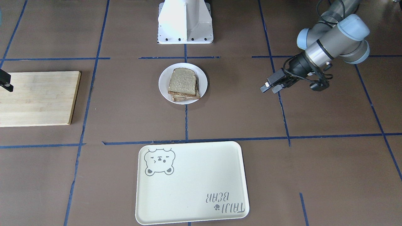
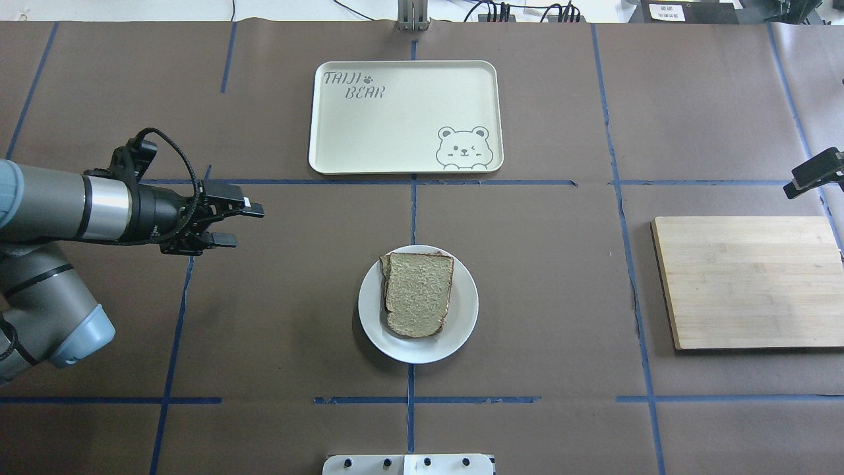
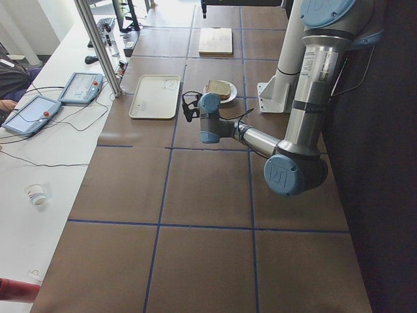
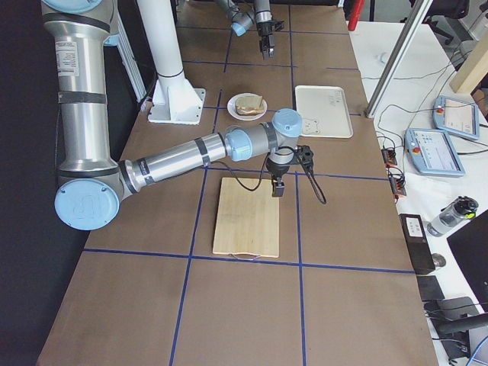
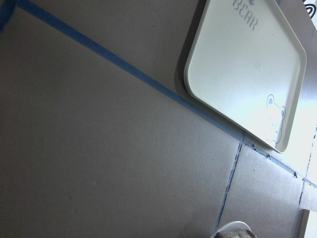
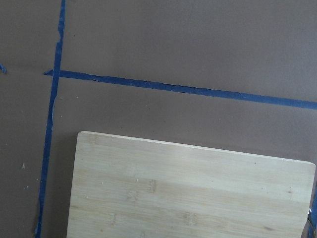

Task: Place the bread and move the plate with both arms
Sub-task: 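Withdraw the right arm while the left gripper reaches toward the plate rim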

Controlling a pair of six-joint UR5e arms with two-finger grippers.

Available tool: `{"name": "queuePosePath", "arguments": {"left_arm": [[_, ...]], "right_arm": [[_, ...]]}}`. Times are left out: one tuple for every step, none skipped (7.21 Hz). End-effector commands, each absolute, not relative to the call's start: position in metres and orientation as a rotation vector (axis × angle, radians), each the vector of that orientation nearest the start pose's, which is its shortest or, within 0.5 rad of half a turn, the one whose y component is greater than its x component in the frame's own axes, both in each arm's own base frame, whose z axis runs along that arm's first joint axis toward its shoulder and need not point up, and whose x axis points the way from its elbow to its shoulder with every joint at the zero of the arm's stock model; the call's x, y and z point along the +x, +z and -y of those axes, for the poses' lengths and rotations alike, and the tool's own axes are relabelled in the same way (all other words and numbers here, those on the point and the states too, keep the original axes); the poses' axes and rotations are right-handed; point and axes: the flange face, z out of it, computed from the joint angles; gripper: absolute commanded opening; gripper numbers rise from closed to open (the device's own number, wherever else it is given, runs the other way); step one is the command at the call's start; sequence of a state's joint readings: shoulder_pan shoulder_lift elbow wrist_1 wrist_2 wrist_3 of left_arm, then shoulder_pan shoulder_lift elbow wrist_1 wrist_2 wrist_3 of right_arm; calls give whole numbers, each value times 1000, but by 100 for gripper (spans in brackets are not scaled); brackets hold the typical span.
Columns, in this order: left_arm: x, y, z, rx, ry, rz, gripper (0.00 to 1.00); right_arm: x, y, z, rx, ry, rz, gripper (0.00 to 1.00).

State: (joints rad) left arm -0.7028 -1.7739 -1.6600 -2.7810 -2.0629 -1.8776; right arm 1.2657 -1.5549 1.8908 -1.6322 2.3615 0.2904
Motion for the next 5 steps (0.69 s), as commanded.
{"name": "queuePosePath", "arguments": {"left_arm": [[424, 348, 391, -128, -440, -1559, 81], [443, 344, 376, -141, -423, -1563, 79], [457, 337, 366, -158, -404, -1568, 76], [474, 336, 354, -170, -429, -1570, 74], [498, 322, 336, -157, -433, -1592, 70]], "right_arm": [[-77, 511, 489, 2, -93, 829, 100], [-58, 531, 493, -17, -47, 827, 100], [-47, 544, 492, 2, -97, 829, 100], [-37, 558, 494, 10, -124, 826, 100], [-32, 565, 495, 11, -124, 826, 100]]}}
